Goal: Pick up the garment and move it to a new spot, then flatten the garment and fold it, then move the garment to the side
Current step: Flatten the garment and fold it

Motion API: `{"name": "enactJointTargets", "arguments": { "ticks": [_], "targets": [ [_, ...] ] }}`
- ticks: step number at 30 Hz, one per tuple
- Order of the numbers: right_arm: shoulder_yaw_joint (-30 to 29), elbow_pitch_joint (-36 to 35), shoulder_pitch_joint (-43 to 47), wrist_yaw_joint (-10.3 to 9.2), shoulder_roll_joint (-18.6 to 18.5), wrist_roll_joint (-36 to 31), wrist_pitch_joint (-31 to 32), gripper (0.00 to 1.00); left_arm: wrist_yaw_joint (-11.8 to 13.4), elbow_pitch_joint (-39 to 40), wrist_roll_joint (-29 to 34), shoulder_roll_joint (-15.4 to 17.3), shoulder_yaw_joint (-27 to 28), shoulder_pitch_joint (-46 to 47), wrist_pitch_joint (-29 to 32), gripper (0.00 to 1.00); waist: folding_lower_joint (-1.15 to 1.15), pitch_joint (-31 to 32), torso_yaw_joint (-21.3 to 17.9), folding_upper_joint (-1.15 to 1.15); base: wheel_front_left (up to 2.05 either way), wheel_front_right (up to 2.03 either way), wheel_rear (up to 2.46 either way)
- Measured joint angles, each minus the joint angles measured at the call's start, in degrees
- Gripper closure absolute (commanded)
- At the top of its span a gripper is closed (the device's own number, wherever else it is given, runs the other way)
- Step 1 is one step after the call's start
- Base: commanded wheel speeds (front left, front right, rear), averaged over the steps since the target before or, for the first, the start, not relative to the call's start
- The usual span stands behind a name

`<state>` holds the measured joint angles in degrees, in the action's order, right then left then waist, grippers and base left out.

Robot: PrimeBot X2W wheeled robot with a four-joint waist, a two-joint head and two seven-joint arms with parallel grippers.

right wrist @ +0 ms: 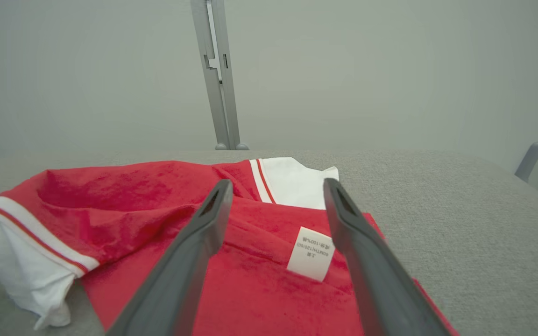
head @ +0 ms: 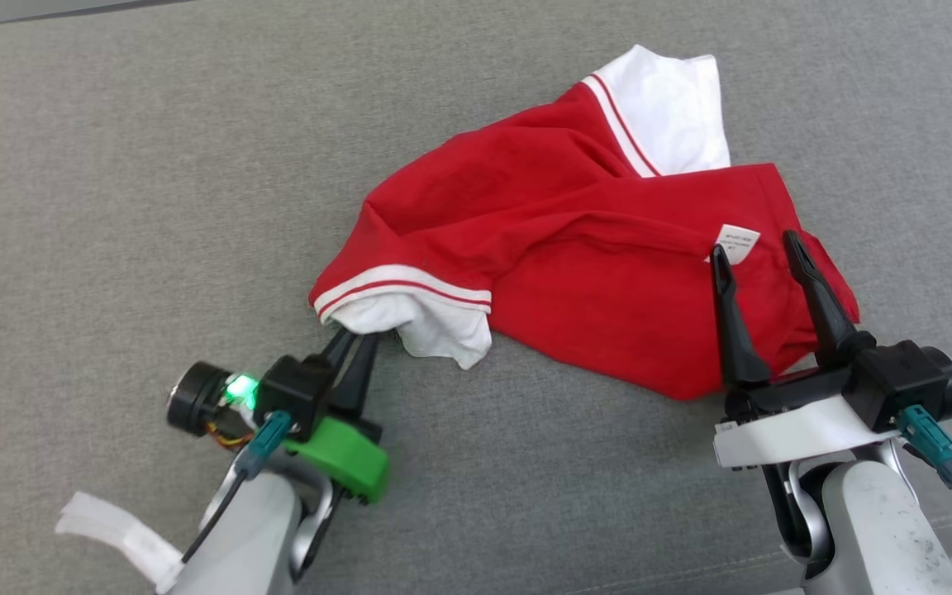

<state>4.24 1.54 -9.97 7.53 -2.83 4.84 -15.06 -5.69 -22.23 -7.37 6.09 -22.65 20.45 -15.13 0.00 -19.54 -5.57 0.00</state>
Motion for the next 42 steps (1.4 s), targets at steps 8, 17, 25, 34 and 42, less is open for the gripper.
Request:
{"name": "enactJointTargets", "arguments": {
  "ticks": [8, 17, 25, 34, 42],
  "targets": [
    [0.70, 0.24, 0.41, 0.00, 0.01, 1.11, 0.00, 0.00, -0.85, 8.33, 0.23, 8.26, -0.42, -4.60, 9.25, 1.00, 0.00, 0.91, 2.33, 0.00, 0.00, 0.00, 0.00],
    [0.62, 0.40, 0.54, 0.00, 0.01, 1.21, -0.01, 0.00, -0.34, 29.62, -1.25, 13.82, 0.92, -7.08, 20.76, 1.00, 0.00, 1.11, 2.89, 0.00, 0.00, 0.00, 0.00],
    [2.10, 0.55, -0.71, 0.00, -0.02, 1.79, 0.00, 0.00, -1.15, 22.18, 0.93, 6.35, -10.48, 1.42, 21.52, 1.00, 0.00, 0.22, 1.25, 0.00, 0.00, 0.00, 0.00],
    [1.47, 0.63, -1.21, 0.00, 0.02, 2.21, -0.01, 0.00, -1.53, 4.91, 2.14, -0.41, -20.75, 9.53, 13.94, 0.00, 0.00, -0.88, -2.23, 0.00, 0.00, 0.00, 0.00],
    [0.48, 0.64, -0.63, 0.00, -0.01, 2.31, -0.01, 0.00, -0.34, 10.49, 3.67, 0.86, -23.08, 7.83, 14.18, 0.00, 0.00, -0.53, -2.36, 0.00, 0.00, 0.00, 0.00]
  ]
}}
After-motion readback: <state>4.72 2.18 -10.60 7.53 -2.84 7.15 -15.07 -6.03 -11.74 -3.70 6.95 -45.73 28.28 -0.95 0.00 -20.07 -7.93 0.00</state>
